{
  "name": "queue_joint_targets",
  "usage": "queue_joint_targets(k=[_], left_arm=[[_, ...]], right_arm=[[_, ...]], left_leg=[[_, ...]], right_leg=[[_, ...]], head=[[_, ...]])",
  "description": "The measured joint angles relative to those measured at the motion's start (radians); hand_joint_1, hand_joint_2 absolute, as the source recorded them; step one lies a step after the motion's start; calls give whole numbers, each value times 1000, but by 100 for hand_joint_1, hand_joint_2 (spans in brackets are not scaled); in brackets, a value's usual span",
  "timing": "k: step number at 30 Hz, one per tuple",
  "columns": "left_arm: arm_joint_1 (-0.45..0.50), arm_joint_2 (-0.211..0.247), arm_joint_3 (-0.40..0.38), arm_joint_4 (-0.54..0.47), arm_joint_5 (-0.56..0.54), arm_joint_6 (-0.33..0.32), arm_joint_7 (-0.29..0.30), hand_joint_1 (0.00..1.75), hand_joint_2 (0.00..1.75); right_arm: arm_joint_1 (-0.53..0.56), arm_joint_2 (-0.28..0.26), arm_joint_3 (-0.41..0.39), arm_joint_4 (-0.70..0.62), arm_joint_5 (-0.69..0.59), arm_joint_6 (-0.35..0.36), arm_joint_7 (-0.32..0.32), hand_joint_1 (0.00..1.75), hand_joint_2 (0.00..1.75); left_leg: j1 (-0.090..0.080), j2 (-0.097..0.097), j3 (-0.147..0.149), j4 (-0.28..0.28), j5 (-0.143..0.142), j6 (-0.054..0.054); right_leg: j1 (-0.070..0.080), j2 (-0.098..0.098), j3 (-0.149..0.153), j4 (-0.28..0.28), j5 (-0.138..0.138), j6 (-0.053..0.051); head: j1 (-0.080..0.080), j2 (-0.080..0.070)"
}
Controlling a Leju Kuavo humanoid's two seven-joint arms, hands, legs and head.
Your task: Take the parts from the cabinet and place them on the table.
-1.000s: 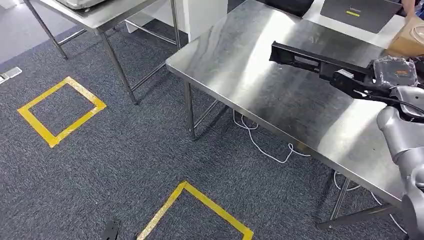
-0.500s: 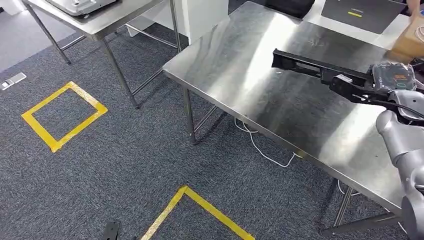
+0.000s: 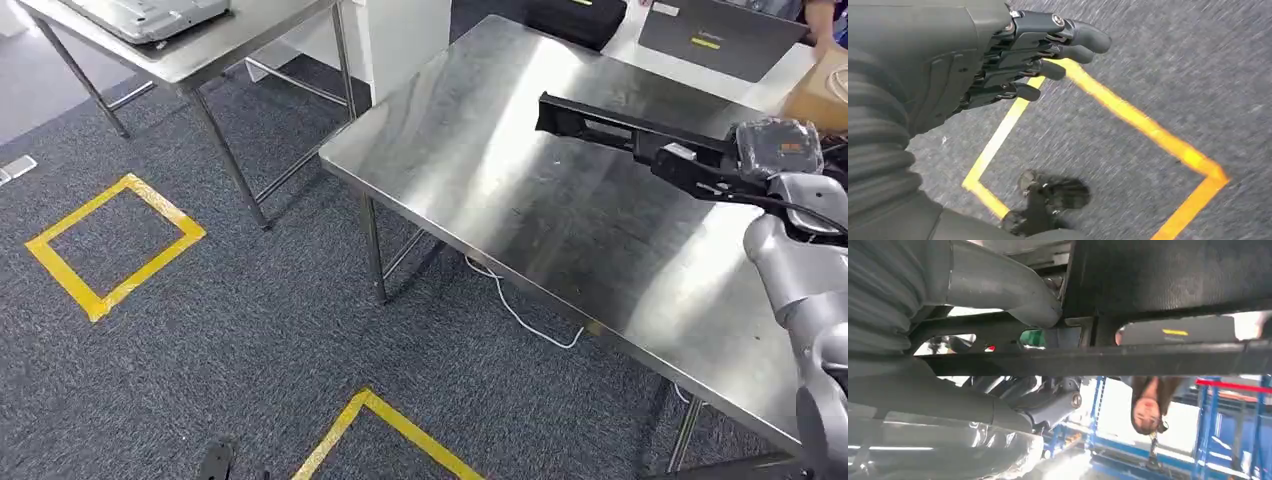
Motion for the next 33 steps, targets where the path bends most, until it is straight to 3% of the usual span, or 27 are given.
queue_joint_targets(k=[2,3,4,5,6,7,8,9,10,11,12,13,15,16,18,19,20,21,22,23,24,25,26,27,28,29,33], left_arm=[[-1,0,3,0,0,0,0,0,175],[0,0,4,0,0,3,-1,0,175],[3,-1,5,0,1,4,-1,0,175],[8,-3,5,0,2,4,-1,0,175],[10,-3,6,0,2,5,-1,0,175],[11,-5,7,0,2,5,-1,0,175],[11,-5,9,0,2,6,-1,0,175],[14,-1,13,0,2,9,-1,0,175],[15,1,15,0,2,18,-8,0,175],[13,2,15,0,0,41,-28,0,175],[13,4,17,-1,-2,60,-48,0,175],[12,0,18,-2,-3,68,-61,0,175],[6,-3,23,-3,-3,103,-106,0,175],[6,-5,26,-3,-1,124,-131,0,175],[8,-6,34,-3,13,154,-162,0,175],[7,-7,41,-3,21,164,-175,0,175],[7,-7,47,-3,23,175,-182,0,175],[7,-7,51,-3,23,187,-186,0,175],[7,-7,55,-3,24,198,-186,0,175],[6,-7,58,-3,24,201,-186,0,175],[5,-7,60,-4,21,201,-186,0,175],[2,-3,61,-5,21,201,-183,0,175],[1,-7,61,-5,21,201,-181,0,175],[-1,-5,63,-6,20,199,-176,0,175],[0,-5,66,-6,19,198,-174,0,175],[-1,-5,69,-6,18,195,-167,0,175],[-1,-8,71,-6,8,193,-160,0,175]], right_arm=[[-2,-1,2,2,-1,0,0,175,175],[1,-1,2,5,0,0,1,175,175],[4,-1,3,8,0,0,1,175,175],[9,0,3,10,3,1,1,175,175],[13,0,3,13,4,1,2,175,175],[14,0,3,16,7,2,2,175,175],[14,0,3,18,10,2,3,175,175],[21,1,3,24,10,3,3,175,175],[17,0,3,29,11,6,4,175,175],[19,1,3,29,13,8,4,175,175],[18,0,3,28,13,7,4,175,175],[17,-12,3,27,14,6,5,175,175],[19,-14,2,27,13,4,1,175,175],[25,-15,3,29,12,3,0,175,175],[40,-7,3,30,10,2,-3,175,175],[47,-6,3,31,9,2,-3,175,175],[52,-5,3,31,9,2,-3,175,175],[52,-4,3,31,9,1,-3,175,175],[51,-3,3,31,10,1,-3,175,175],[50,-2,3,31,10,1,-3,175,175],[51,-1,2,31,10,1,-3,175,175],[51,1,3,31,10,1,-2,175,175],[50,-2,2,32,10,0,1,175,175],[48,-1,2,33,9,-2,2,175,175],[50,2,2,33,8,-3,3,175,175],[45,3,2,33,5,-3,2,175,175],[35,-1,-14,32,-8,-11,-5,175,175]], left_leg=[[1,-4,10,0,-13,-8],[1,-6,18,1,-23,-12],[1,-7,30,1,-34,-16],[1,-9,46,1,-48,-19],[2,-10,65,1,-63,-22],[5,-11,84,1,-78,-27],[8,-12,102,1,-94,-32],[2,-12,105,-1,-110,-40],[0,-11,121,-2,-125,-47],[-1,-4,122,-3,-131,-51],[3,-4,129,-1,-137,-52],[5,-4,117,6,-125,-56],[13,0,34,148,-70,-75],[18,4,-35,251,-65,-87],[21,7,-125,346,-155,-94],[20,7,-157,354,-195,-93],[18,7,-177,339,-195,-85],[15,7,-177,297,-161,-76],[6,7,-156,211,-86,-55],[-7,6,-123,116,-14,-32],[-26,7,-88,23,51,2],[-28,9,-89,17,49,23],[-34,7,-78,-1,46,24],[-35,6,-65,-2,48,28],[-34,6,-64,-3,58,23],[-33,6,-61,-1,53,5],[-29,0,-64,-1,51,-6]], right_leg=[[-7,0,-102,150,-15,-6],[-8,0,-154,207,-43,-13],[-10,0,-186,227,-67,-11],[-14,0,-199,207,-74,-2],[-17,-1,-191,146,-61,5],[-22,-3,-175,70,-28,11],[-30,-10,-155,-16,36,34],[-34,-38,-136,-67,154,65],[-14,-44,-132,-75,148,42],[-6,-24,-122,-73,141,10],[-21,-28,-128,-66,143,2],[-15,-27,-121,-61,136,-7],[-20,-17,-103,-69,121,-26],[-17,-15,-89,-75,111,-41],[-13,-10,-65,-79,91,-49],[-11,-6,-55,-78,82,-52],[-8,-2,-47,-78,75,-53],[-5,1,-41,-78,70,-53],[-2,5,-34,-78,66,-53],[4,8,-29,-80,62,-52],[4,9,-22,-82,59,-53],[7,9,-16,-88,57,-49],[4,9,-13,-94,56,-47],[4,8,-11,-98,54,-41],[6,7,-10,-89,52,-41],[6,6,-12,-88,51,-41],[6,1,-13,-89,47,-39]], head=[[-2,1],[1,1],[0,1],[0,1],[1,1],[1,1],[1,1],[4,1],[2,1],[-1,1],[2,1],[-3,1],[-8,1],[-10,1],[-10,1],[-10,1],[-9,1],[-10,1],[-10,1],[-10,1],[-11,1],[-3,1],[3,1],[-5,1],[-3,1],[-4,1],[-3,1]])
